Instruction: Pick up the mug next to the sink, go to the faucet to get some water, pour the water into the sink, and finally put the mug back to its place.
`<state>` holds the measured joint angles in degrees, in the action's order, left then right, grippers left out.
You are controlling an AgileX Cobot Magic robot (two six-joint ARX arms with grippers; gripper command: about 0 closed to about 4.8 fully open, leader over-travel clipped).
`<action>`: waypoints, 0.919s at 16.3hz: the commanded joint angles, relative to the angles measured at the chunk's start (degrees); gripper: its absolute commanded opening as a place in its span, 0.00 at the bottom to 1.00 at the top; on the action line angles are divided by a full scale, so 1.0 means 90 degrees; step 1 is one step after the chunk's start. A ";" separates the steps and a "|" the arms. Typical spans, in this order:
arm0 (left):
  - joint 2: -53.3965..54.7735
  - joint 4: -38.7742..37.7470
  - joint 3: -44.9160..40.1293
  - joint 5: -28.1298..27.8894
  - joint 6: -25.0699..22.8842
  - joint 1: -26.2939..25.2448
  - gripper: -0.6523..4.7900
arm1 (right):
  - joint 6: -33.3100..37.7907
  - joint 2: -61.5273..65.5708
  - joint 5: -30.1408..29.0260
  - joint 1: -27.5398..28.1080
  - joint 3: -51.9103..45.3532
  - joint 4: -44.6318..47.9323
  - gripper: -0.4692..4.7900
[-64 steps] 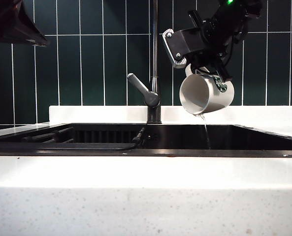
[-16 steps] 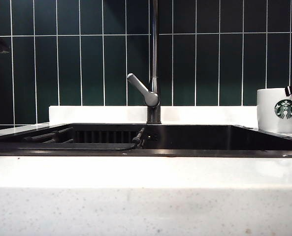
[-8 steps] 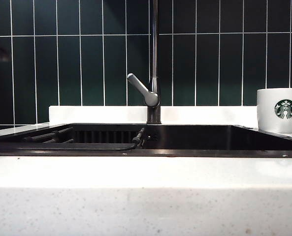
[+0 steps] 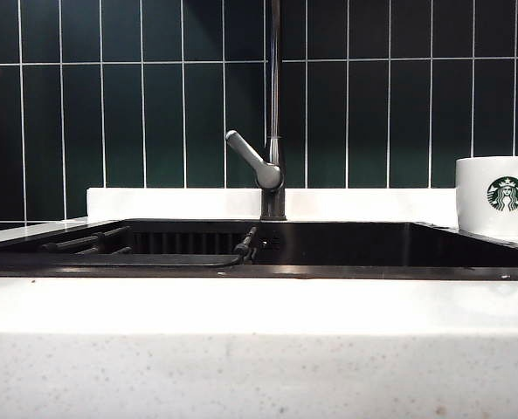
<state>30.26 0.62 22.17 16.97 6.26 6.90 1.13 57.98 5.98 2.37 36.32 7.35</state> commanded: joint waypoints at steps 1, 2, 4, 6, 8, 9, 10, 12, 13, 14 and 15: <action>-0.0488 -0.0442 0.0019 0.0090 0.0019 -0.0002 0.11 | 0.0044 -0.0784 -0.0017 -0.0398 -0.0340 0.0007 0.18; -0.0605 -0.0561 0.0019 0.0100 0.0022 -0.0002 0.11 | 0.0044 -0.0916 -0.0017 -0.0452 -0.0401 -0.0007 0.18; -0.1032 -0.1086 0.0019 0.0097 0.0017 -0.0002 0.11 | 0.0044 -0.1598 -0.0017 -0.0765 -0.0714 -0.0107 0.18; -0.1365 -0.1491 0.0019 0.0097 -0.0032 -0.0002 0.11 | 0.0044 -0.2096 -0.0019 -0.0988 -0.0908 -0.0304 0.18; -0.1664 -0.1836 0.0017 0.0129 -0.0032 -0.0002 0.11 | 0.0046 -0.2618 -0.0151 -0.1185 -0.1178 -0.0406 0.18; -0.1846 -0.1933 0.0007 0.0129 -0.0029 -0.0002 0.11 | 0.0046 -0.2868 -0.0216 -0.1282 -0.1304 -0.0534 0.18; -0.1994 -0.1940 -0.0007 0.0124 -0.0024 -0.0002 0.11 | 0.0046 -0.3072 -0.0226 -0.1362 -0.1372 -0.0736 0.18; -0.2200 -0.1955 -0.0041 0.0114 -0.0022 -0.0002 0.11 | 0.0046 -0.3441 -0.0236 -0.1484 -0.1438 -0.1253 0.18; -0.2229 -0.1991 -0.0041 0.0119 -0.0022 -0.0002 0.11 | 0.0044 -0.3648 -0.0228 -0.1532 -0.1435 -0.1605 0.18; -0.2229 -0.2018 -0.0041 0.0119 -0.0022 -0.0002 0.11 | 0.0044 -0.3801 -0.0233 -0.1532 -0.1435 -0.1836 0.18; -0.2229 -0.2050 -0.0041 0.0121 0.0010 -0.0002 0.11 | 0.0046 -0.4014 -0.0236 -0.1530 -0.1435 -0.2152 0.18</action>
<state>10.15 -17.69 21.80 17.80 6.09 6.90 1.30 22.81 3.95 -11.38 23.18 -9.69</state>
